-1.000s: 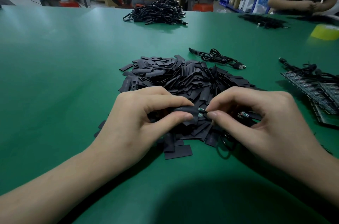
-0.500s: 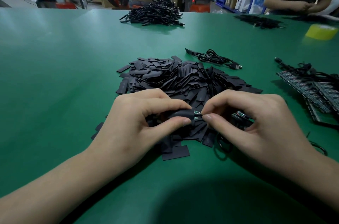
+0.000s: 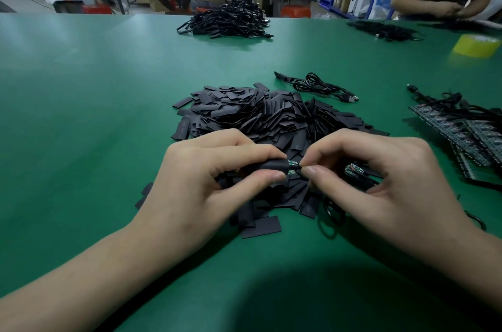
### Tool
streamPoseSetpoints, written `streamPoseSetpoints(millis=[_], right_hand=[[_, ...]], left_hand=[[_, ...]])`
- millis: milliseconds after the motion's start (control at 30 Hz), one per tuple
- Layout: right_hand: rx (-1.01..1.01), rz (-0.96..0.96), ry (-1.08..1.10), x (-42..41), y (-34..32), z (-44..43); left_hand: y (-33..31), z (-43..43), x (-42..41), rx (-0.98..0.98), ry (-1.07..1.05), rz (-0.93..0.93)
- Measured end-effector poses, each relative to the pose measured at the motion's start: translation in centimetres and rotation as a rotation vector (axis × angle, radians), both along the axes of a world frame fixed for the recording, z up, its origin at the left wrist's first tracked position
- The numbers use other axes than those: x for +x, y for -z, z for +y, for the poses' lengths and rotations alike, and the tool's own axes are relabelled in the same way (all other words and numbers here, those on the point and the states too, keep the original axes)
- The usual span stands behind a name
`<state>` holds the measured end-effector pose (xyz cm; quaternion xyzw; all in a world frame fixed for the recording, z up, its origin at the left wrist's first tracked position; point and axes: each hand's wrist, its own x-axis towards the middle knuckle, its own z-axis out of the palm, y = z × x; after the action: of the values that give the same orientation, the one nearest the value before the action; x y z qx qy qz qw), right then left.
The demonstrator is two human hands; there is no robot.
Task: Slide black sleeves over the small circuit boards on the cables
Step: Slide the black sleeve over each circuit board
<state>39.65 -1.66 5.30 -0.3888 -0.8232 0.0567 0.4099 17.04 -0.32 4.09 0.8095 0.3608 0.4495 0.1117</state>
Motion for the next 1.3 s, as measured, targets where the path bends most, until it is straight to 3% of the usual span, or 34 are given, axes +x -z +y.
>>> streamPoseSetpoints(millis=[167,300,467,600,767,967,1300], right_hand=[[-0.038,0.022,-0.008,-0.4,0.1,-0.3],[-0.313,0.231,-0.056,-0.3,0.0,-0.2],[-0.552,0.277,-0.141,-0.5,0.1,0.1],[-0.527,0.294,-0.121,-0.9,0.2,-0.1],[-0.450,0.305,-0.053,-1.3,0.6,-0.3],[-0.337,0.252,-0.006,-1.4,0.6,-0.7],[-0.046,-0.033,0.036,-1.1,0.0,-0.7]], left_hand=[[0.0,0.0,0.2,0.016,0.008,0.020],[-0.2,0.0,0.1,0.025,-0.035,-0.017],[-0.1,0.1,0.2,0.035,-0.095,-0.041],[-0.2,-0.1,0.4,0.012,-0.156,-0.138],[0.2,-0.5,1.0,-0.161,-0.119,-0.339],[0.1,-0.4,1.1,-0.122,-0.090,-0.183],[0.1,-0.2,0.8,-0.161,-0.015,-0.205]])
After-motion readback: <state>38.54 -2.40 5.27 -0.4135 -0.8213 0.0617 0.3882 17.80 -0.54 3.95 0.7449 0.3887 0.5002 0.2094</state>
